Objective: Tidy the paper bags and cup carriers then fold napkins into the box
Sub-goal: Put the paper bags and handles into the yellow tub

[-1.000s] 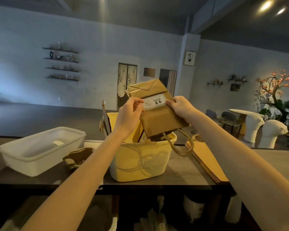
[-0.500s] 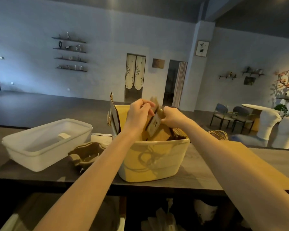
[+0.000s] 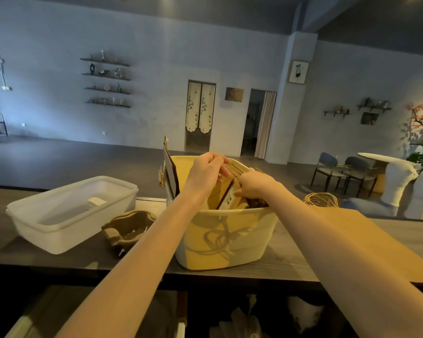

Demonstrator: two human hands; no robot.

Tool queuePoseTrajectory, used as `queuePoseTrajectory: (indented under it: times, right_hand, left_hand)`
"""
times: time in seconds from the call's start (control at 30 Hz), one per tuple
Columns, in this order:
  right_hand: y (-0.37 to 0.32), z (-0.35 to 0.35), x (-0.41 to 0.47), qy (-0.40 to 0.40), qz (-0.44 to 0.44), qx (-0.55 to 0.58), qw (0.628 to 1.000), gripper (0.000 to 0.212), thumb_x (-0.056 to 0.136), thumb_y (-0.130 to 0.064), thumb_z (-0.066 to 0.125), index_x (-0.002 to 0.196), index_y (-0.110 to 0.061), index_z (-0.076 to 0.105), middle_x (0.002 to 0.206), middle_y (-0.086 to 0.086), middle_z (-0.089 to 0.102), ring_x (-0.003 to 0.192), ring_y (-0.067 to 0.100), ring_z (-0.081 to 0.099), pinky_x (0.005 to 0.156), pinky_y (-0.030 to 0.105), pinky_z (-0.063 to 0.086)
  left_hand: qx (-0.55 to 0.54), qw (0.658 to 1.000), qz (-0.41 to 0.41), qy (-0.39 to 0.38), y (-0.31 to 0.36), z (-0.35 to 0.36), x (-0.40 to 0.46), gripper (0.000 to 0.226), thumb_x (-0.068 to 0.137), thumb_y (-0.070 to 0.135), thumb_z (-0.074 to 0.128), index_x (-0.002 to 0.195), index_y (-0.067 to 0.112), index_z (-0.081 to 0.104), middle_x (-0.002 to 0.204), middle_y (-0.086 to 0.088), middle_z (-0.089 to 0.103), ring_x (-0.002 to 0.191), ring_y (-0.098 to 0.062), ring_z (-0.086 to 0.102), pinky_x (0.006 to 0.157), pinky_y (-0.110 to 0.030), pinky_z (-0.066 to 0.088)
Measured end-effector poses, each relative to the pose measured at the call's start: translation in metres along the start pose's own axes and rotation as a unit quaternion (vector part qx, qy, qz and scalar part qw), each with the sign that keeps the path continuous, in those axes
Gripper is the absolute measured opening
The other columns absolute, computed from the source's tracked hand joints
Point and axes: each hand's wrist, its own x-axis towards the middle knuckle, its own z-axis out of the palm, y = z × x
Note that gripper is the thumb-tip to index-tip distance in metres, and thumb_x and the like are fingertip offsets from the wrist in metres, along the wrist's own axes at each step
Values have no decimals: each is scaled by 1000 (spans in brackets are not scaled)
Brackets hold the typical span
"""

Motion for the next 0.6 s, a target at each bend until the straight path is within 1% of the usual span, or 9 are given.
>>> queuePoseTrajectory:
  times: [0.03, 0.1, 0.2, 0.3, 0.37, 0.47, 0.6]
  right_hand:
    - [3, -1, -1, 12, 0, 24, 1000, 32, 96, -37, 50, 111, -12, 61, 100, 4, 53, 90, 16, 52, 76, 27, 43]
    - [11, -5, -9, 43, 2, 85, 995, 34, 97, -37, 47, 110, -11, 64, 102, 6, 59, 90, 18, 58, 76, 27, 48]
    - [23, -14, -30, 104, 6, 177, 979, 31, 97, -32, 47, 114, -12, 63, 105, 5, 65, 90, 17, 61, 79, 28, 51]
    - [42, -19, -57, 170, 30, 233, 957, 27, 97, -27, 48, 117, -13, 60, 107, 2, 63, 90, 13, 57, 77, 26, 48]
    - [58, -17, -76, 207, 50, 248, 945, 25, 97, -25, 49, 117, -13, 59, 109, 2, 62, 92, 12, 54, 78, 25, 45]
    - [87, -13, -106, 225, 91, 252, 937, 25, 97, -24, 48, 116, -15, 60, 112, 2, 62, 97, 15, 56, 79, 27, 46]
    - [134, -5, -140, 227, 168, 235, 930, 23, 96, -25, 47, 112, -17, 62, 111, 2, 64, 97, 17, 55, 78, 30, 44]
  left_hand:
    - [6, 1000, 5, -1, 1, 0, 0, 24, 101, 15, 34, 94, 11, 56, 72, 0, 55, 61, -7, 49, 44, -3, 37]
    - [33, 999, 26, 0, 1, 1, 0, 24, 101, 16, 34, 93, 12, 56, 72, 0, 55, 60, -7, 49, 45, -5, 38]
    - [72, 996, 54, -8, 5, 8, -2, 23, 100, 17, 35, 90, 15, 56, 71, 0, 56, 61, -6, 50, 51, -12, 39]
    - [51, 996, 68, -33, 17, 26, -10, 24, 100, 17, 36, 89, 14, 56, 70, 1, 56, 62, -7, 52, 49, -7, 42]
    - [29, 995, 68, -62, 25, 43, -20, 24, 101, 16, 35, 91, 11, 57, 71, 1, 56, 63, -7, 53, 51, -6, 41]
    - [6, 991, 46, -123, 34, 74, -36, 26, 101, 17, 34, 89, 13, 56, 71, 2, 55, 63, -6, 51, 53, -10, 43]
    - [-23, 978, -36, -203, 34, 121, -51, 26, 101, 19, 34, 88, 16, 56, 73, 1, 56, 64, -9, 51, 57, -18, 42]
